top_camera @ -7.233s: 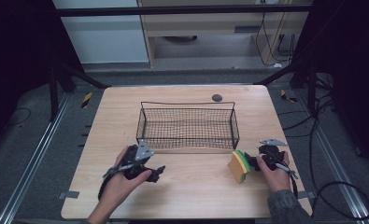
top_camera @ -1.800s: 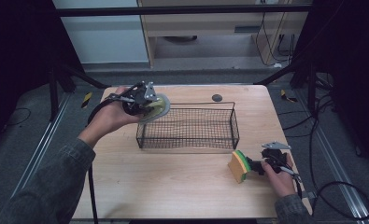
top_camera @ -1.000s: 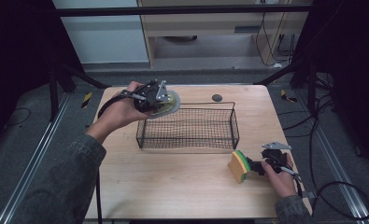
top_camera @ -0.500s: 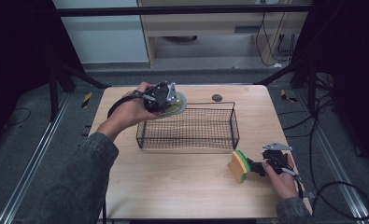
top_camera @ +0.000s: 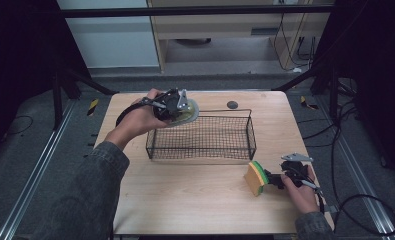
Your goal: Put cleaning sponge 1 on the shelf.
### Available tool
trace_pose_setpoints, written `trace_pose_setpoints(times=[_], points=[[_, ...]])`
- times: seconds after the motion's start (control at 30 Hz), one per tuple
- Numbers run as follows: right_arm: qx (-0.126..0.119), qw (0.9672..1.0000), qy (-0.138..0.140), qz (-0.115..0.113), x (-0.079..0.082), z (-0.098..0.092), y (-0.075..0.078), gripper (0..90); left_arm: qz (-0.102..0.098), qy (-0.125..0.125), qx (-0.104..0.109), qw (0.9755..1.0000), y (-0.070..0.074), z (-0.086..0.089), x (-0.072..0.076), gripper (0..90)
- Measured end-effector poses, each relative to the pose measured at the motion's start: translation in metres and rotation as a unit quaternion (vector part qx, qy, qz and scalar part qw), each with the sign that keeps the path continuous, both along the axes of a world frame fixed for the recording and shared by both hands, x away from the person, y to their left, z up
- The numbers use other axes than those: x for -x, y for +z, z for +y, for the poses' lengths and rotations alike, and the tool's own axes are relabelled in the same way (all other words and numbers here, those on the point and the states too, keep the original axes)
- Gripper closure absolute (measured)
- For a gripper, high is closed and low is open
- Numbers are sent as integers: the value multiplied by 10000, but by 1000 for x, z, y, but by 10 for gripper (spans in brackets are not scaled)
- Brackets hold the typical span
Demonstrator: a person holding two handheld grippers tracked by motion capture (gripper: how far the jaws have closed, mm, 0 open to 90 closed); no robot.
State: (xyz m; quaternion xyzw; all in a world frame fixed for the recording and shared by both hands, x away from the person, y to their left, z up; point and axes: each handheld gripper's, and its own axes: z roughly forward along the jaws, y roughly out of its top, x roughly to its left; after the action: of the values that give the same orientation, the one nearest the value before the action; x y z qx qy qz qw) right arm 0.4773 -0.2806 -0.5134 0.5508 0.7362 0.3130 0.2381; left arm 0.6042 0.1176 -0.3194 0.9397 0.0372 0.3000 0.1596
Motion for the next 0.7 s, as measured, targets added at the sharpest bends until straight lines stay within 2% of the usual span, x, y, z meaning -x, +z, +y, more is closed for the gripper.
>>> trace_pose_setpoints(times=[0.2, 0.23, 0.27, 0.5, 0.7], points=[[0, 10000, 5, -5, 0, 0, 0, 7, 69, -60, -159, 9998, -5, 2, -2, 704], [2, 10000, 7, -7, 0, 0, 0, 7, 92, -34, -307, 9995, -9, 2, -4, 705], [1, 10000, 6, -6, 0, 0, 0, 7, 92, -17, -344, 9994, -11, 3, -5, 704], [0, 10000, 5, -7, 0, 0, 0, 7, 158, -21, -312, 9994, -16, 10, -5, 704], [-8, 10000, -2, -8, 0, 0, 0, 7, 226, -74, -405, 9989, -21, 15, -2, 704]])
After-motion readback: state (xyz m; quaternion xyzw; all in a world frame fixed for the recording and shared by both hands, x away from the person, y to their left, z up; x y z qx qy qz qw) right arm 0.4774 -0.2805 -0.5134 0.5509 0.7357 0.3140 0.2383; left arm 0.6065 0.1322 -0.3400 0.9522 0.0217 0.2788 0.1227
